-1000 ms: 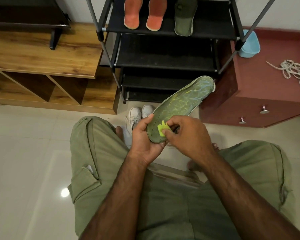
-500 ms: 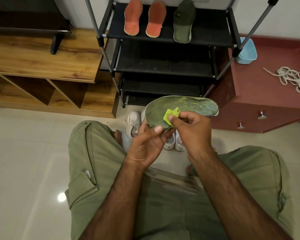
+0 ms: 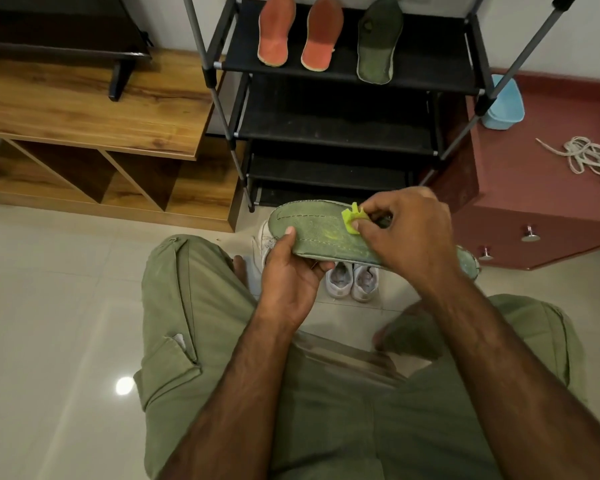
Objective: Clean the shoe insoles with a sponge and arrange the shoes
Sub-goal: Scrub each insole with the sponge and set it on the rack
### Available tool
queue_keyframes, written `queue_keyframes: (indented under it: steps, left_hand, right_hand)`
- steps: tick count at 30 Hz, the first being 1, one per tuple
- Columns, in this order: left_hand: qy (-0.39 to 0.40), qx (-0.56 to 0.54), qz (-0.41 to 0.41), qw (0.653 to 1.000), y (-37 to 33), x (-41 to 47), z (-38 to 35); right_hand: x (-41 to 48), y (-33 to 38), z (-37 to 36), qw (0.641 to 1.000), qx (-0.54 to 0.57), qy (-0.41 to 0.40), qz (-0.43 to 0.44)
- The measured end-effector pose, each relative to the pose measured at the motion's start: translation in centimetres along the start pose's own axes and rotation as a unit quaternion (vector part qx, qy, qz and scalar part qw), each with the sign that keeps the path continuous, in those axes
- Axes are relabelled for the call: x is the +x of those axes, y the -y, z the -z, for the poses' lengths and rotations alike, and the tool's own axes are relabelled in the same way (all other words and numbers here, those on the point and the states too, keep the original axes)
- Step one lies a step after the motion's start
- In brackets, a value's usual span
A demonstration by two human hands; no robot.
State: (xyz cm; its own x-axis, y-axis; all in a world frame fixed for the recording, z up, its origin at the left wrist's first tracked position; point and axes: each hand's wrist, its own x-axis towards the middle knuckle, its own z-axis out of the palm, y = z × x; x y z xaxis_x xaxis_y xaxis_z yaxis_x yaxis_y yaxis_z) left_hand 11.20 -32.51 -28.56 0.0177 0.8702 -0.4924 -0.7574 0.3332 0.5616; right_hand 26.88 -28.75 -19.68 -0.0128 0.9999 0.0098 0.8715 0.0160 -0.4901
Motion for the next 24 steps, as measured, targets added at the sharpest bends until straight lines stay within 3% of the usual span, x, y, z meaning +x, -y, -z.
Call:
queue_keyframes:
  steps: [3,9,13,18,24]
  left_hand:
    - [0.015,-0.007,0.005,1.0,-0.2,-0.3,-0.2]
    - [0.095,-0.07,0.047,0.992,-0.4,-0.8,-0.6]
    - [0.107,-0.082,0.094,0.986,-0.3,-1.1,-0.5]
    - [0.091,-0.088,0.076,0.989,-0.2,-1.0,-0.7]
    - [0.114,-0.095,0.079,0.986,0.6,-0.1,0.2]
  right_hand:
    - [0.5,0.2,0.0,0.989,0.122,0.066,-0.049]
    - [-1.4,1.3,-2.4,0.975,0.186,0.049,-0.109]
    - [-2.5,2.0,-3.9,0.994,0.078,0.06,-0.049]
    - [-0.3,2.4,-2.7,0.998,0.006,-0.041,-0.037]
    - [0.1,3.6,-3.3,0.996,-0.018,0.079,0.037]
